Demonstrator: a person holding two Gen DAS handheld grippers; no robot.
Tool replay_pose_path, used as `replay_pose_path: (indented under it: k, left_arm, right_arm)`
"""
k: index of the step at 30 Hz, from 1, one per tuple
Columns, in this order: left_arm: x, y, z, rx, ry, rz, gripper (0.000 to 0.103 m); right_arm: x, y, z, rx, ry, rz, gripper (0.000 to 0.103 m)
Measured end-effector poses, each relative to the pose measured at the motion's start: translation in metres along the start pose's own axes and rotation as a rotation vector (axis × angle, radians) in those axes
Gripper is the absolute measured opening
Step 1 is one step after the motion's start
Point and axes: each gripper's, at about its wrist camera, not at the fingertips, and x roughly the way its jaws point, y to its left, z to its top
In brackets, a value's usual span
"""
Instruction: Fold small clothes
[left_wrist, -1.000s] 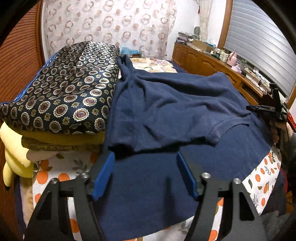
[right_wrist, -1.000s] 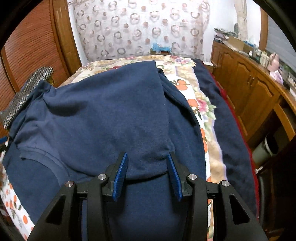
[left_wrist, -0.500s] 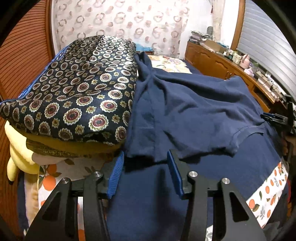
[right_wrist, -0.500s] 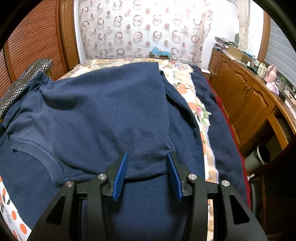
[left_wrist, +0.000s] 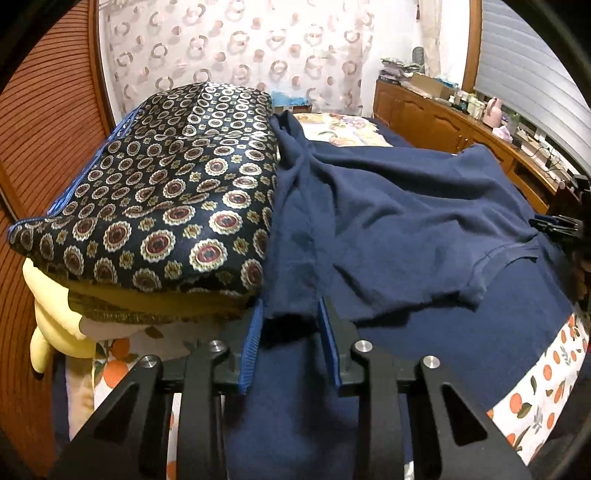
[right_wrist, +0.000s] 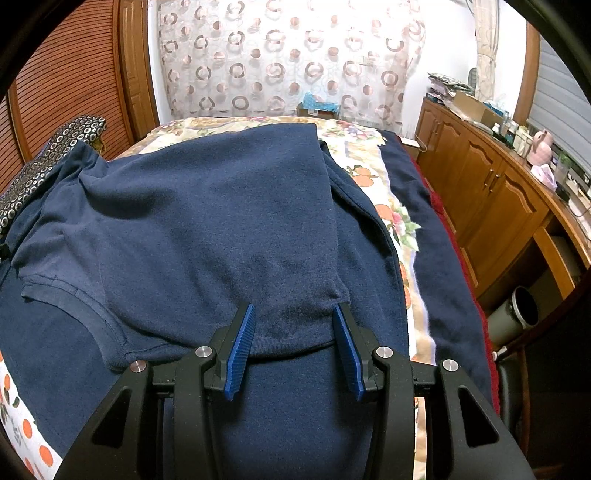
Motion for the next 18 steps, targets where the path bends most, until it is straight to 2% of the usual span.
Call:
replay_pose_path:
  k: [3,13,14,15,18]
  left_arm:
    - [-0.004,-0.007,-0.003,0.021,-0.010,-0.006,0.025]
    - [0.009,-0.011,0.004,0.023,0.010,0.011,0.025]
    - [0.010,-0.011,0.005,0.025,0.008,0.003,0.017]
    - [0.011,-0.012,0.005,0.029,0.009,-0.003,0.003]
    - [0.002,-0.013,0.006,0.034,-0.023,-0.018,0.003]
  right_arm:
    - [0.000,0.000,0.000,0.000,0.000,0.000,0.046]
    - [0.000,-0.001,0.000,-0.001,-0.001,-0.002,0.046]
    - [0.000,-0.001,0.000,-0.001,-0.001,-0.002,0.046]
    - [0.000,-0.002,-0.001,0.003,-0.001,-0.001,0.046]
    - [-0.002,-0.007,0.000,0.026,-0.002,0.008,0.046]
